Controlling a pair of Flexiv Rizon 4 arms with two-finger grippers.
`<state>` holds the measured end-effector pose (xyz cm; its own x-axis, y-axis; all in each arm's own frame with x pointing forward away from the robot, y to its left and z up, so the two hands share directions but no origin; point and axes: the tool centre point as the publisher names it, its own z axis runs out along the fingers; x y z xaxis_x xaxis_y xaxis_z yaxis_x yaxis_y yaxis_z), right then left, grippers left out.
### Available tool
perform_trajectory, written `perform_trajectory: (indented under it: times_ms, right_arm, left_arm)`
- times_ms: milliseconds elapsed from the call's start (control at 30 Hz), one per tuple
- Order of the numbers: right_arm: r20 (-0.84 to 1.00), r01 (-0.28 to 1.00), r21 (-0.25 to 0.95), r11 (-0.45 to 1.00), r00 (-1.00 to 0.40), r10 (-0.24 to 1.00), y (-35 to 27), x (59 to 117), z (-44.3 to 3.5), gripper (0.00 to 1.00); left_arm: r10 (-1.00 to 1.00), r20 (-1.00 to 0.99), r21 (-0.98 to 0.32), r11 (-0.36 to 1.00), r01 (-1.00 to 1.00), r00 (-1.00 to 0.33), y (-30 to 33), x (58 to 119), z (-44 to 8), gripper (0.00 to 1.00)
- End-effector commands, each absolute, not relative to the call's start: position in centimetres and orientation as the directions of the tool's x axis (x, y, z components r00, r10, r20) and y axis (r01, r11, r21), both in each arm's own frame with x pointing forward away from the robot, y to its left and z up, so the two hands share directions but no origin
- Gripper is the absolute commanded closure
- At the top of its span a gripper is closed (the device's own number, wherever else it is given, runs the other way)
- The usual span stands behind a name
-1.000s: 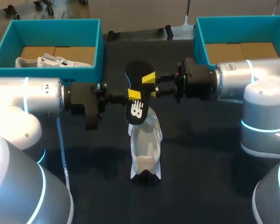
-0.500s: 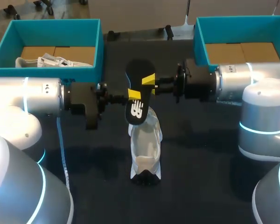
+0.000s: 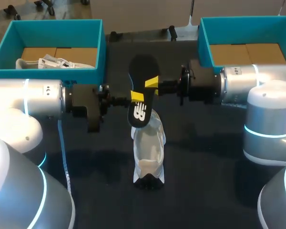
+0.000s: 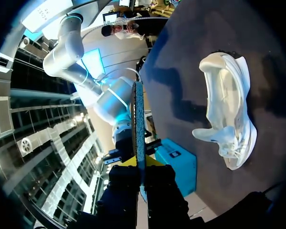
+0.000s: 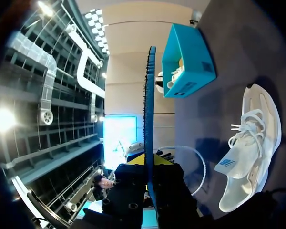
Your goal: Take the shoe out of the shoebox, open the shoe tongue, remove and reinsert the insole, then place the shoe into the shoebox
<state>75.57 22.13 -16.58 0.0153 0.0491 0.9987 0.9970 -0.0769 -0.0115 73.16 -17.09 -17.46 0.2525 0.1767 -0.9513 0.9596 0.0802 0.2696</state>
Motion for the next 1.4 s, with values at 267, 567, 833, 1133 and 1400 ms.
perform_trajectory:
  times_ms: [267,567,833,1133,1400]
  right_arm:
    - [0.999,0.998,-0.001,-0.066,0.004,0.052,22.5,75.5,-16.6,1.00]
    - [0.996,1.000,-0.003,-0.026,0.005,0.093,22.4,75.2,-17.7,1.00]
    - [0.993,1.000,-0.014,0.003,0.014,0.115,22.5,74.6,-18.9,1.00]
    - [0.994,1.000,-0.014,0.009,0.013,0.110,22.5,74.5,-19.0,1.00]
    - [0.994,1.000,-0.014,0.009,0.013,0.110,22.5,74.5,-19.0,1.00]
  left_arm:
    - [0.172,-0.963,0.228,0.100,0.969,0.208,-16.8,73.2,-17.3,0.00]
    - [0.224,-0.973,0.094,0.133,0.987,0.063,-12.7,73.1,-17.1,0.00]
    - [0.483,-0.863,0.150,-0.031,0.988,0.146,-9.7,73.2,-17.8,0.00]
    - [0.483,-0.863,0.150,-0.031,0.988,0.146,-9.7,73.2,-17.8,0.00]
    - [0.584,-0.810,0.100,0.039,0.994,0.059,-8.3,76.3,-14.5,0.00]
